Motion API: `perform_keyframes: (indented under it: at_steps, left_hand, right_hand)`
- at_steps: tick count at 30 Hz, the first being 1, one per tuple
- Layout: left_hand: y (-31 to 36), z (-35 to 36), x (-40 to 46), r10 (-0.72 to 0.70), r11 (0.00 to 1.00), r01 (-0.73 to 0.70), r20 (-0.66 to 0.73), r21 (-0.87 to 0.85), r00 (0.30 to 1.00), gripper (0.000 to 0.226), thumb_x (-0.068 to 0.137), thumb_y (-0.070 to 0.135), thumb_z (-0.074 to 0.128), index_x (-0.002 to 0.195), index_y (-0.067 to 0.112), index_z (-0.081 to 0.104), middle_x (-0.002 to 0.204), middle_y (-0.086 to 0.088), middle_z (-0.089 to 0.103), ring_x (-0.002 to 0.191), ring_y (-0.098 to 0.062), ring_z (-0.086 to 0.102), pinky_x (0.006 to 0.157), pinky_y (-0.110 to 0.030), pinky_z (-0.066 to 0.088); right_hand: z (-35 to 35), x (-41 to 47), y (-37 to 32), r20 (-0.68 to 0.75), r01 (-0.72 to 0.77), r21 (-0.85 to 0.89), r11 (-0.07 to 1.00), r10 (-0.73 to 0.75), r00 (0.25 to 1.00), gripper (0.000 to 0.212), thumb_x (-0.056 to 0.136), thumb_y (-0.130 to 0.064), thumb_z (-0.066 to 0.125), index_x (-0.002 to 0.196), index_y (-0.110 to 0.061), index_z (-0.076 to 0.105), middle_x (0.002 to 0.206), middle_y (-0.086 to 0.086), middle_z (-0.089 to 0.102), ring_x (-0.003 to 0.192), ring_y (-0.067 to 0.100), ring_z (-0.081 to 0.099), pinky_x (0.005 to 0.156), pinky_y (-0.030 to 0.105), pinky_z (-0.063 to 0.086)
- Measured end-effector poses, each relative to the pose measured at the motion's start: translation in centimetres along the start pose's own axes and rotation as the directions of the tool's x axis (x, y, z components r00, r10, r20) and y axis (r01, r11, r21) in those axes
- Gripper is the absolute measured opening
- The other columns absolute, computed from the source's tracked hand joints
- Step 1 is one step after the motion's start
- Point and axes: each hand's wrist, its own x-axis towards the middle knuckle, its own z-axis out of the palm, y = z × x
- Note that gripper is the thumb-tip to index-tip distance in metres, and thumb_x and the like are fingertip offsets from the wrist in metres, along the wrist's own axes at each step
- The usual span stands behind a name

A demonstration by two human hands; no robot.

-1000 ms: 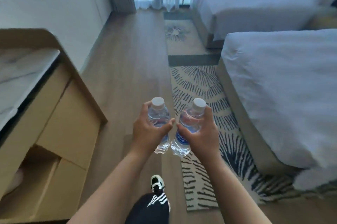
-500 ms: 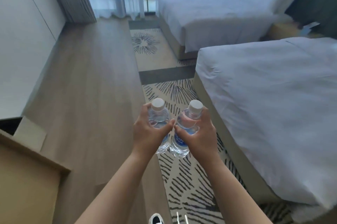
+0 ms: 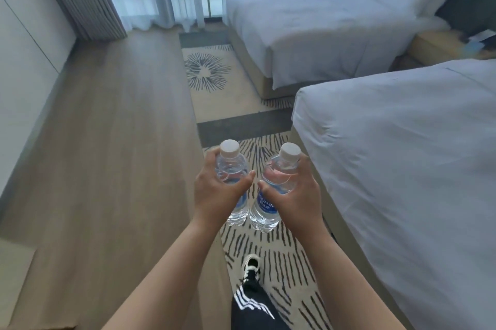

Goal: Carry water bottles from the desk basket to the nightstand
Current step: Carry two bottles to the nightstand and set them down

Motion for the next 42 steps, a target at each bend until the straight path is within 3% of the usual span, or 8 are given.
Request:
perform_keyframes:
  at_steps: [4,11,15,26,31,35,38,42]
  left_hand:
    - [-0.2,3.1,11.2,0.034,0.999,-0.035,0.024,0.031,0.999,0.057,0.065,0.042,0.084,0.111,0.037,0.051,0.099,0.015,0.066,0.091,-0.002,0.066,0.078,-0.02,0.053]
    - [-0.6,5.9,26.4,0.046,0.999,-0.046,-0.003,0.024,0.999,0.06,0.062,0.046,0.084,0.112,0.03,0.055,0.095,0.02,0.068,0.087,0.005,0.066,0.07,-0.008,0.048]
    - [-2.5,7.5,33.9,0.001,1.0,-0.001,0.0,0.03,1.0,0.062,0.059,0.053,0.081,0.112,0.033,0.054,0.093,0.023,0.068,0.085,0.004,0.066,0.077,-0.023,0.052]
    - [-8.3,10.3,59.0,0.057,0.998,-0.051,0.145,-0.047,0.988,0.056,0.062,0.047,0.081,0.109,0.031,0.054,0.091,0.027,0.067,0.08,0.007,0.066,0.068,-0.005,0.045]
    - [-9.4,12.3,68.7,0.067,0.996,-0.053,0.202,-0.074,0.977,0.053,0.061,0.05,0.081,0.105,0.044,0.052,0.091,0.016,0.069,0.082,-0.007,0.07,0.074,-0.024,0.054]
    - [-10.6,15.4,74.1,0.081,0.996,-0.069,0.249,-0.057,0.965,0.054,0.059,0.052,0.081,0.104,0.053,0.05,0.093,0.02,0.069,0.083,-0.002,0.069,0.071,-0.01,0.048]
    - [-11.6,18.9,77.6,0.062,0.997,-0.046,0.313,-0.058,0.948,0.058,0.058,0.054,0.081,0.108,0.05,0.051,0.096,0.02,0.068,0.086,-0.002,0.068,0.074,-0.016,0.051]
    - [-12.4,24.8,82.4,0.081,0.996,-0.059,0.375,-0.071,0.924,0.058,0.059,0.052,0.082,0.108,0.04,0.054,0.094,0.024,0.067,0.083,0.002,0.067,0.069,-0.011,0.049]
  right_hand:
    - [1.6,11.6,0.6,-0.012,0.036,0.004,0.999,-0.036,0.999,0.064,0.069,-0.042,0.08,0.119,-0.027,0.042,0.105,-0.007,0.062,0.091,0.004,0.062,0.072,0.018,0.047]
    - [4.5,26.7,1.5,-0.022,0.039,0.04,0.998,-0.038,0.999,0.063,0.069,-0.036,0.082,0.113,-0.035,0.038,0.101,-0.013,0.06,0.092,-0.002,0.061,0.069,0.005,0.044]
    - [7.2,34.0,3.0,-0.036,0.023,0.036,0.999,-0.022,0.999,0.065,0.068,-0.036,0.083,0.117,-0.034,0.039,0.105,-0.006,0.061,0.092,0.0,0.06,0.071,0.003,0.042]
    - [16.5,56.1,5.5,-0.155,-0.027,-0.01,1.0,0.026,0.988,0.067,0.067,-0.036,0.083,0.119,-0.034,0.041,0.105,-0.008,0.062,0.094,-0.008,0.058,0.072,0.0,0.04]
    - [18.6,64.1,5.9,-0.217,-0.073,0.016,0.997,0.075,0.973,0.065,0.067,-0.033,0.084,0.113,-0.039,0.039,0.106,-0.008,0.063,0.094,-0.005,0.06,0.073,0.001,0.042]
    - [18.8,68.7,7.7,-0.273,-0.119,0.033,0.992,0.124,0.954,0.066,0.067,-0.032,0.084,0.112,-0.045,0.038,0.106,-0.011,0.062,0.097,-0.008,0.058,0.071,0.001,0.043]
    - [18.3,72.1,10.0,-0.319,-0.156,0.009,0.988,0.15,0.936,0.065,0.066,-0.038,0.083,0.113,-0.046,0.038,0.107,-0.012,0.062,0.097,-0.008,0.058,0.071,0.003,0.045]
    - [16.8,77.7,13.8,-0.379,-0.189,0.021,0.982,0.183,0.907,0.065,0.064,-0.042,0.082,0.115,-0.042,0.041,0.108,-0.014,0.062,0.096,-0.002,0.061,0.076,0.019,0.054]
